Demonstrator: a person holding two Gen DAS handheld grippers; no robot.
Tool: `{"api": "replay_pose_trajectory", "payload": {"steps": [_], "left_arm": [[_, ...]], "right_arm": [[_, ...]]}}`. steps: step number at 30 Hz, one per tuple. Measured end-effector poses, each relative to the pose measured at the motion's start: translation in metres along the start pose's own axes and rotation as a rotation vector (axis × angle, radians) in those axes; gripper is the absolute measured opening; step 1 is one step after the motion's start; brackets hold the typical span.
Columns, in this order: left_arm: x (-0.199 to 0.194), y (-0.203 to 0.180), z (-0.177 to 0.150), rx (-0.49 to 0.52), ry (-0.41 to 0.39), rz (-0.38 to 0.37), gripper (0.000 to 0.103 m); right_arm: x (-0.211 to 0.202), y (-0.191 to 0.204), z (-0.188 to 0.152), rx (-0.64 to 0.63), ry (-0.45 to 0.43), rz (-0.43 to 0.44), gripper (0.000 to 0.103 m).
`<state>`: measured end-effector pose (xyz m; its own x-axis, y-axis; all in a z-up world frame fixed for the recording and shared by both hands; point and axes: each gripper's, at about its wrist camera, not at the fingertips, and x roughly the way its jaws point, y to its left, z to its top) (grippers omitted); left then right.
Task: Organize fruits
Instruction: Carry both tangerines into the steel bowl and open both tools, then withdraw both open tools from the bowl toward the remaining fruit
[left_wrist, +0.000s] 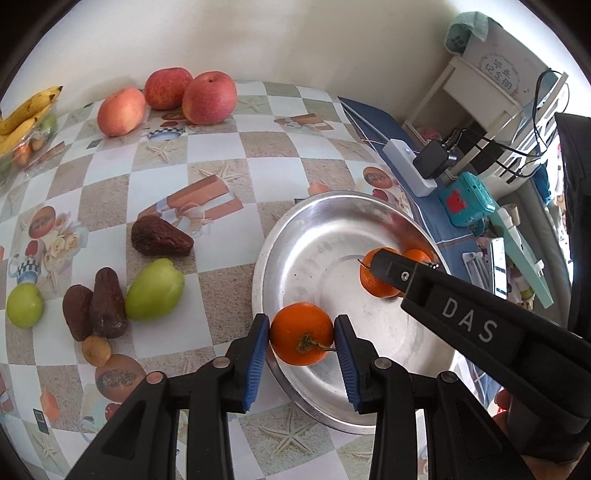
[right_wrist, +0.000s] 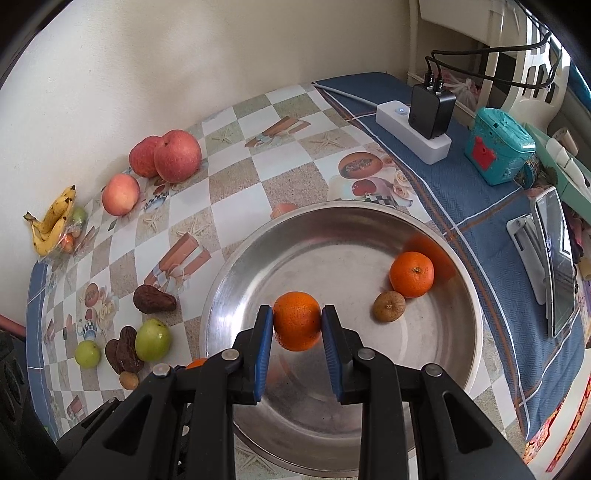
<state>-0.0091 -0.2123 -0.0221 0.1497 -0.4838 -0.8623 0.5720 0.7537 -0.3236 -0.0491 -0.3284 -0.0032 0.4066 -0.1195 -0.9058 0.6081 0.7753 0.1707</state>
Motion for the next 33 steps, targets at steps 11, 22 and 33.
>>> {"api": "replay_pose_trajectory", "payload": {"steps": [11,22,33], "left_arm": [[-0.001,0.002,0.0,-0.002,0.001,0.004,0.049],[-0.007,0.037,0.004,-0.134,-0.004,0.068,0.052],[-0.04,0.099,0.007,-0.326,-0.067,0.222,0.052]], "right_arm": [[0.0,-0.004,0.001,0.015,-0.001,-0.015,0.032],[0.003,-0.003,0.001,0.013,0.01,-0.014,0.032],[0.001,0.012,-0.002,-0.036,0.014,0.005,0.032]]}}
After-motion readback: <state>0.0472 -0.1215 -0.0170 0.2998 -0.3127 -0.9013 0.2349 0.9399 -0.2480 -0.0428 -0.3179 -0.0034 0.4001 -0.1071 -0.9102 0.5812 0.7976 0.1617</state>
